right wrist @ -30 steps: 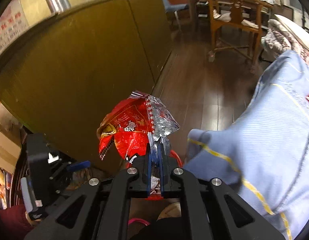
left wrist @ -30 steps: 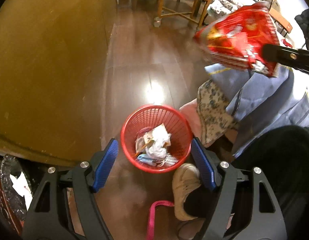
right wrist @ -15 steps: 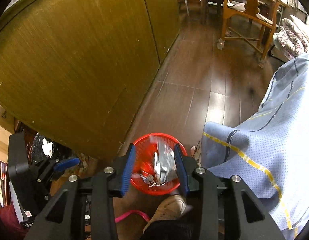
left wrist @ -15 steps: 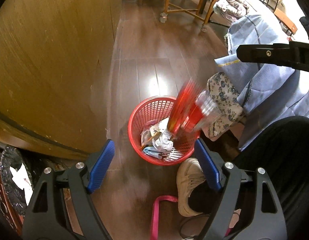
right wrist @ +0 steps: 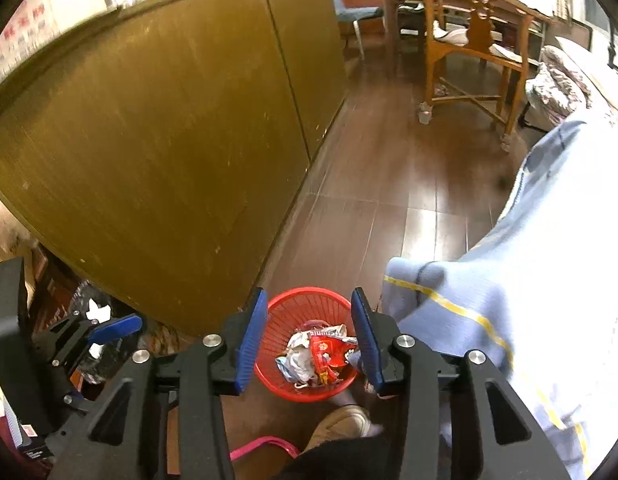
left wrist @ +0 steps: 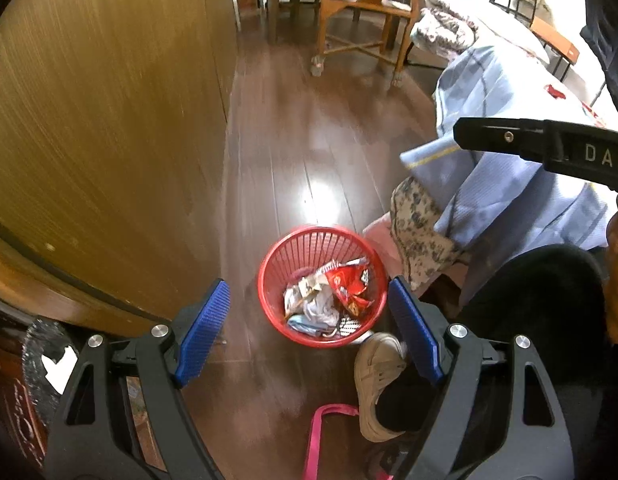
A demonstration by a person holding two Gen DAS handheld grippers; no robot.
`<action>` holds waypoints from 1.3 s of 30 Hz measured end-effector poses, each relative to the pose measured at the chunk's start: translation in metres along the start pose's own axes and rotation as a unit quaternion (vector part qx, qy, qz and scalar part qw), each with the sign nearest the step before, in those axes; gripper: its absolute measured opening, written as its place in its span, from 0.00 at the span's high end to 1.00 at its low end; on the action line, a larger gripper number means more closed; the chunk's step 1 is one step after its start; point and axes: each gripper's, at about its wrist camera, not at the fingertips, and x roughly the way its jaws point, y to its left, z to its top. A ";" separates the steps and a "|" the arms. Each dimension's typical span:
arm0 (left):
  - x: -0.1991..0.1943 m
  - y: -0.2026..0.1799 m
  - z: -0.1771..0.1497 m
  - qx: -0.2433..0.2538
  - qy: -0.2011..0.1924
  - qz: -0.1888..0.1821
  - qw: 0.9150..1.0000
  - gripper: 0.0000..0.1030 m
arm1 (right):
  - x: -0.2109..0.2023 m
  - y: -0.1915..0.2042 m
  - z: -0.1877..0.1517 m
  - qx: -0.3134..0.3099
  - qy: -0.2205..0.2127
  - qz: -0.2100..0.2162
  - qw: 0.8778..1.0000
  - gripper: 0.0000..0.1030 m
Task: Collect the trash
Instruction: 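Lower the chip bag over the wastebasket and open the right tool, then move both open tools back up over the bed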
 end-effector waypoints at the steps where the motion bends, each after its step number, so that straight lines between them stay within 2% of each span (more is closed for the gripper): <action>1: -0.006 -0.003 0.001 0.004 -0.006 0.002 1.000 0.23 | -0.013 -0.003 0.000 0.005 -0.013 0.002 1.000 0.53; 5: -0.029 -0.020 0.006 0.025 -0.030 0.012 0.999 0.23 | -0.054 -0.015 -0.002 0.021 -0.058 0.002 0.998 0.41; 14: -0.087 -0.074 0.015 0.076 -0.098 0.020 0.992 0.17 | -0.144 -0.051 -0.026 0.063 -0.146 -0.003 0.987 0.32; 21: -0.123 -0.144 0.023 0.128 -0.152 0.008 0.980 0.13 | -0.210 -0.096 -0.060 0.100 -0.209 -0.025 0.973 0.24; 25: -0.134 -0.192 0.028 0.163 -0.171 -0.009 0.972 0.11 | -0.240 -0.128 -0.085 0.132 -0.237 -0.046 0.961 0.13; 31: -0.127 -0.263 0.037 0.215 -0.179 -0.040 0.959 0.09 | -0.273 -0.197 -0.124 0.209 -0.268 -0.082 0.937 0.08; 36: -0.102 -0.316 0.050 0.241 -0.163 -0.071 0.954 0.08 | -0.281 -0.254 -0.155 0.252 -0.269 -0.166 0.915 0.08; 39: -0.085 -0.339 0.060 0.249 -0.154 -0.085 0.952 0.08 | -0.281 -0.278 -0.167 0.270 -0.265 -0.195 0.905 0.08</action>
